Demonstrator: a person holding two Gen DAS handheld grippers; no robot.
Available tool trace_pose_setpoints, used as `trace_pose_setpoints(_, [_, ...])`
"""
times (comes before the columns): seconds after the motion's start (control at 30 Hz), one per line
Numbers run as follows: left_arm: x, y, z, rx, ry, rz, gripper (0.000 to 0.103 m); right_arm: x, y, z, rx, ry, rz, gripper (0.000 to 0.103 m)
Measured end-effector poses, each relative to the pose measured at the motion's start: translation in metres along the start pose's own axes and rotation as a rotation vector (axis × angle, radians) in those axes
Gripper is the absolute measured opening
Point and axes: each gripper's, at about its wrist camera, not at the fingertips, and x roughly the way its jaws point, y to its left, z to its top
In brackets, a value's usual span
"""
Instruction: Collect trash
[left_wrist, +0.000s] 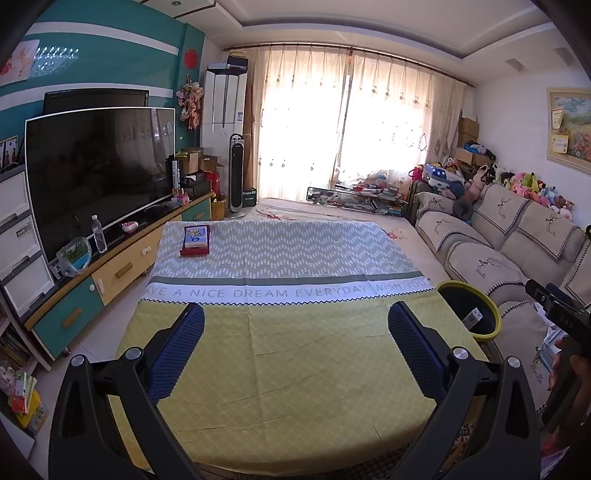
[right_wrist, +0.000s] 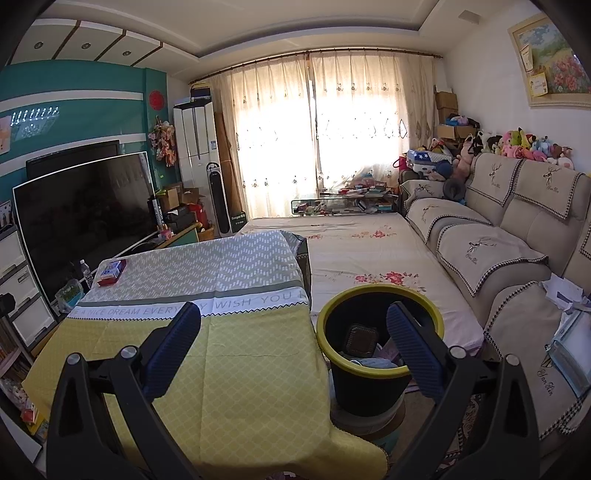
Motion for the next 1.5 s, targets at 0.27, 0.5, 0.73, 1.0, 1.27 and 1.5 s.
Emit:
trace_pose_setpoints(0.27, [0.002,0.0,-0.002,0.001,0.01,-0.01,0.098,0.004,0.002,-0.002,0.0,0.007,0.003,0.096])
trace_pose_setpoints(0.5, [0.004,0.0,-0.003,-0.003,0.014,-0.016,0.098,0.004,0.001,-0.002,0.001,0.009,0.003,0.096])
trace_pose_setpoints(0.73, [0.006,-0.001,-0.005,-0.005,0.019,-0.022,0.098,0.004,0.001,-0.002,0.0,0.009,0.003,0.096])
trace_pose_setpoints(1.0, [0.009,-0.003,-0.007,-0.008,0.027,-0.025,0.098,0.008,0.004,-0.01,-0.002,0.022,0.011,0.096])
trace_pose_setpoints(1.27, [0.01,-0.006,-0.008,-0.008,0.033,-0.033,0.098,0.009,0.005,-0.01,-0.002,0.025,0.015,0.096])
trace_pose_setpoints(1.5, [0.01,-0.006,-0.009,-0.012,0.038,-0.032,0.098,0.009,0.005,-0.01,0.0,0.028,0.015,0.096])
